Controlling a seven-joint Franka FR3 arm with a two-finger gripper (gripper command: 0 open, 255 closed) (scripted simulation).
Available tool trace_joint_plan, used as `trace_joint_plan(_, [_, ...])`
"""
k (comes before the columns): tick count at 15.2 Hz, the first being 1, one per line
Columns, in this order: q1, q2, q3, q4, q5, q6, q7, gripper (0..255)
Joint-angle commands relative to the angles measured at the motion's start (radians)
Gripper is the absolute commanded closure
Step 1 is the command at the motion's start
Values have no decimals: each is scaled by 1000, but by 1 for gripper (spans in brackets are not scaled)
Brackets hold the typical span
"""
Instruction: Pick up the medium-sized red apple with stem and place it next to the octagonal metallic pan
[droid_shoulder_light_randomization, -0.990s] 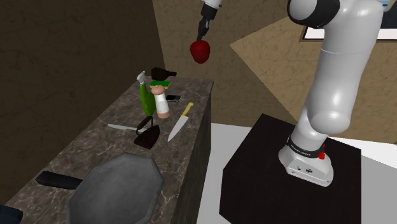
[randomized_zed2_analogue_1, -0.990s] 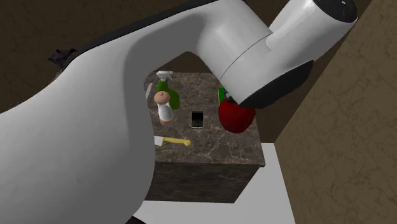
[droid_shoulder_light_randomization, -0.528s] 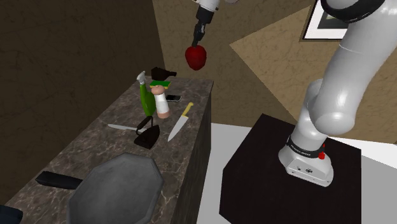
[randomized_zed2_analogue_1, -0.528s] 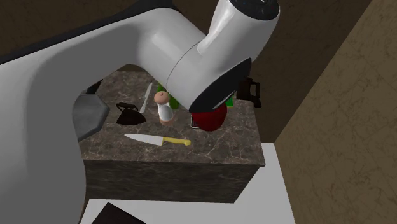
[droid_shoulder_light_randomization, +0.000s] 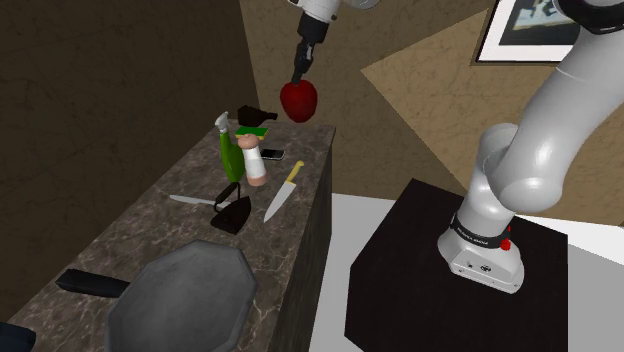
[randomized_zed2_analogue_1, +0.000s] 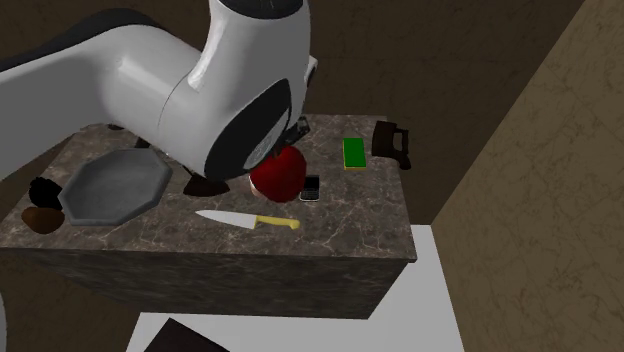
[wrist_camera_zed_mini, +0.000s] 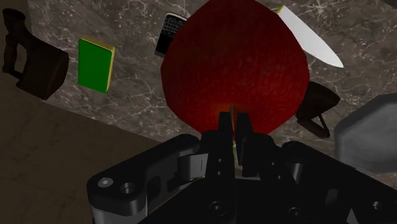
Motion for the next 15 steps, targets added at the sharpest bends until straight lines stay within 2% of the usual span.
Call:
trace_joint_plan(1, [15, -25, 36, -40, -16, 28, 55, 255])
trace_joint_plan(8, [61, -88, 165, -118, -59, 77, 242, 255])
trace_joint_plan(15, [108, -99, 294, -139, -92, 111, 430, 255])
